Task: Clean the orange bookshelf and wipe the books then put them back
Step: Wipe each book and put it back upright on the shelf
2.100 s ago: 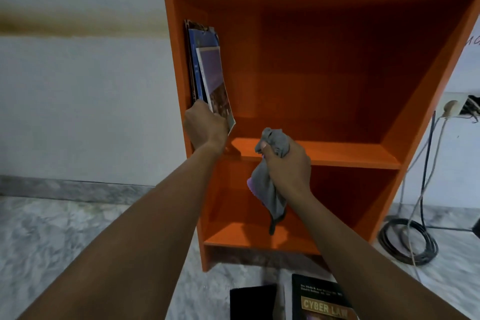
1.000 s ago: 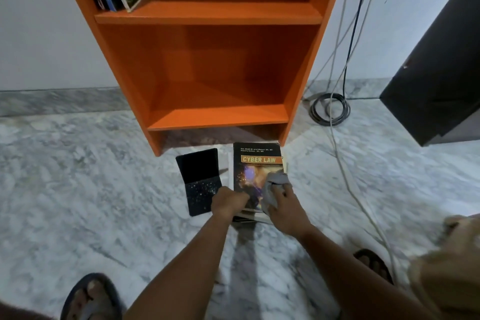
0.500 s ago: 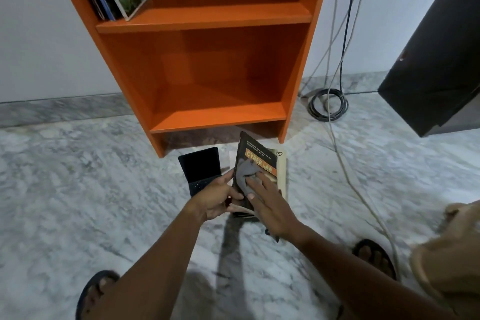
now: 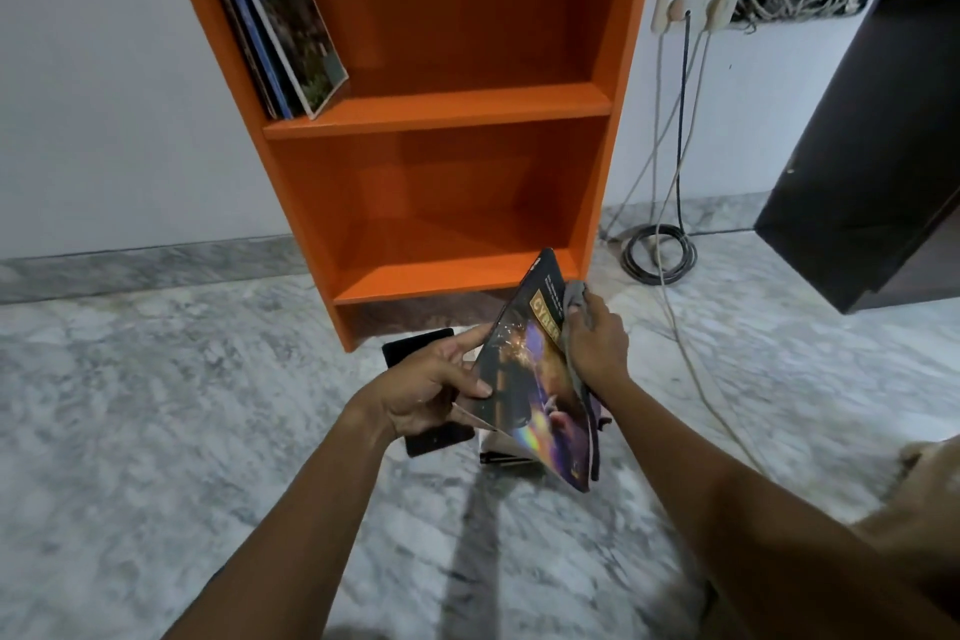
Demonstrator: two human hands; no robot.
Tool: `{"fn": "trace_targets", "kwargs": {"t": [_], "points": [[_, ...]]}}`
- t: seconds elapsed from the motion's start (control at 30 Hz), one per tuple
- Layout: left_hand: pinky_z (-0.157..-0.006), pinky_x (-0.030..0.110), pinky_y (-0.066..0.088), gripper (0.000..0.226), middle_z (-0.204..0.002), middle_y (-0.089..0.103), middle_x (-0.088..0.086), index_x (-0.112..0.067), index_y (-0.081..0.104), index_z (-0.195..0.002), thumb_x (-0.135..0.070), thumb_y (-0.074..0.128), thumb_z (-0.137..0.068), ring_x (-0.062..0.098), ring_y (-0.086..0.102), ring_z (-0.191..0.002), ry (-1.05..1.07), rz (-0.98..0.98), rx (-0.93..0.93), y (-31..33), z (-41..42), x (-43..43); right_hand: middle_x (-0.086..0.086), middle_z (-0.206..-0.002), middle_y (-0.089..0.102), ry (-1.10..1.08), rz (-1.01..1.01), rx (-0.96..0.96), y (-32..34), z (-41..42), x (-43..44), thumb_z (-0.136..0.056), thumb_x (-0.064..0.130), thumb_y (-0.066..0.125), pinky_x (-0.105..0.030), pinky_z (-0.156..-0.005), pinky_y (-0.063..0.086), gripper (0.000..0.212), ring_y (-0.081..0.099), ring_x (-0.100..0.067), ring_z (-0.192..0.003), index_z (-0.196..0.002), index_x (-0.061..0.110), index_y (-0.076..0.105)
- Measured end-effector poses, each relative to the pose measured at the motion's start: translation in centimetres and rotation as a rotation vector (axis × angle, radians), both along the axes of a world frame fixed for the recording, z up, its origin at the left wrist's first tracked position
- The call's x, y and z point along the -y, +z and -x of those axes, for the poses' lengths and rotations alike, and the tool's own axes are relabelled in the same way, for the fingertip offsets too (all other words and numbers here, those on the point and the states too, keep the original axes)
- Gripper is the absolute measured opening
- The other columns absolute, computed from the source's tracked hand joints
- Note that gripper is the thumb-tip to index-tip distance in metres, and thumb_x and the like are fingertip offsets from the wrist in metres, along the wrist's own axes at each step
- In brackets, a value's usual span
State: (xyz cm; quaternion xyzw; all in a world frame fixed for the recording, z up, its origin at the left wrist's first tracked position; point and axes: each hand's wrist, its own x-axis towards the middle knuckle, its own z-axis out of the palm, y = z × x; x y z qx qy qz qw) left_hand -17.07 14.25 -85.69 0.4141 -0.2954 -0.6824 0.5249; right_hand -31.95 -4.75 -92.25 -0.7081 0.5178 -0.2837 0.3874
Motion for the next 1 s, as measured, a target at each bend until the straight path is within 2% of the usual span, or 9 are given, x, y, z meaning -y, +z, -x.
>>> {"fn": "trace_targets", "kwargs": {"t": [0.2, 0.27, 0.37, 0.47, 0.57, 0.7, 0.87, 0.93, 1.0], "points": [[-0.059, 0.033, 0.061, 0.081, -0.116, 0.071, 0.018, -0.025, 0.054, -0.144, 0.021, 0.053, -0.078, 0.027, 0.075, -0.087, -0.003, 0.01, 0.004, 1.3, 0.7, 0.3, -0.023, -0.138, 0.052, -0.204, 0.036, -0.033, 1.8, 0.9, -0.6, -0.105, 0.03, 0.041, -0.048, -0.106, 0.035, 0.042, 0.045, -0.043, -0.127, -0.146, 0.02, 0.049], [-0.064, 0.034, 0.061, 0.079, -0.113, 0.072, 0.017, -0.025, 0.056, -0.143, 0.021, 0.054, -0.078, 0.027, 0.074, -0.086, 0.003, 0.022, 0.028, 1.5, 1.0, 1.0, -0.019, -0.137, 0.05, -0.089, 0.182, 0.061, 3.6, 0.1, -2.0, -0.107, 0.03, 0.04, -0.046, -0.105, 0.034, 0.042, 0.043, -0.038, -0.126, -0.147, 0.023, 0.048], [-0.084, 0.045, 0.055, 0.078, -0.113, 0.068, 0.021, -0.029, 0.055, -0.143, 0.018, 0.056, -0.081, 0.035, 0.067, -0.093, 0.048, 0.043, 0.099, 1.9, 1.0, 1.5, -0.006, -0.13, 0.048, 0.174, 0.155, 0.268, 5.7, -1.5, -4.8, -0.103, 0.043, 0.04, -0.044, -0.107, 0.039, 0.045, 0.046, -0.026, -0.124, -0.145, 0.033, 0.051], [-0.054, 0.031, 0.056, 0.067, -0.09, 0.067, 0.017, -0.018, 0.059, -0.138, 0.023, 0.042, -0.087, 0.024, 0.065, -0.061, 0.164, 0.039, 0.085, 2.0, 0.4, 1.4, 0.008, -0.118, 0.046, 0.382, 0.161, 0.29, 5.7, -2.0, -7.9, -0.098, 0.049, 0.044, -0.046, -0.105, 0.042, 0.037, 0.046, -0.019, -0.119, -0.131, 0.045, 0.061], [-0.045, 0.027, 0.048, 0.063, -0.087, 0.059, 0.016, -0.01, 0.059, -0.136, 0.023, 0.041, -0.085, 0.02, 0.052, -0.052, 0.251, 0.032, 0.068, 1.5, -0.8, 1.2, 0.011, -0.117, 0.044, 0.471, 0.283, 0.246, 4.5, -1.5, -10.5, -0.095, 0.05, 0.043, -0.048, -0.102, 0.042, 0.04, 0.044, -0.02, -0.119, -0.128, 0.042, 0.064], [-0.045, 0.026, 0.043, 0.075, -0.094, 0.059, 0.015, -0.027, 0.061, -0.137, 0.021, 0.043, -0.083, 0.019, 0.045, -0.054, 0.246, 0.022, 0.049, 1.5, -1.1, 1.1, 0.015, -0.117, 0.043, 0.408, 0.302, 0.324, 3.3, -0.6, -11.5, -0.096, 0.044, 0.049, -0.045, -0.098, 0.047, 0.035, 0.048, -0.021, -0.117, -0.128, 0.039, 0.063], [-0.066, 0.037, 0.047, 0.08, -0.123, 0.054, 0.021, -0.03, 0.057, -0.141, 0.011, 0.062, -0.073, 0.025, 0.052, -0.087, 0.161, 0.026, 0.067, 2.3, -1.2, 1.4, 0.005, -0.114, 0.046, 0.216, 0.295, 0.259, 3.6, -0.4, -8.5, -0.096, 0.053, 0.039, -0.038, -0.096, 0.043, 0.048, 0.046, -0.017, -0.111, -0.133, 0.032, 0.062], [-0.061, 0.035, 0.052, 0.081, -0.13, 0.06, 0.021, -0.024, 0.056, -0.143, 0.012, 0.061, -0.071, 0.03, 0.06, -0.093, 0.146, 0.049, 0.049, 3.2, -1.0, 1.3, 0.002, -0.109, 0.045, 0.133, 0.239, 0.232, 4.9, -0.2, -6.8, -0.094, 0.055, 0.035, -0.035, -0.092, 0.04, 0.054, 0.045, -0.019, -0.107, -0.136, 0.032, 0.06], [-0.049, 0.027, 0.053, 0.079, -0.123, 0.066, 0.018, -0.016, 0.054, -0.142, 0.016, 0.056, -0.07, 0.025, 0.07, -0.076, 0.17, 0.066, -0.015, 4.3, -0.6, 1.1, -0.005, -0.113, 0.047, 0.037, 0.142, 0.201, 5.2, -0.1, -4.6, -0.098, 0.049, 0.04, -0.034, -0.093, 0.039, 0.048, 0.045, -0.023, -0.109, -0.139, 0.032, 0.058]]}}
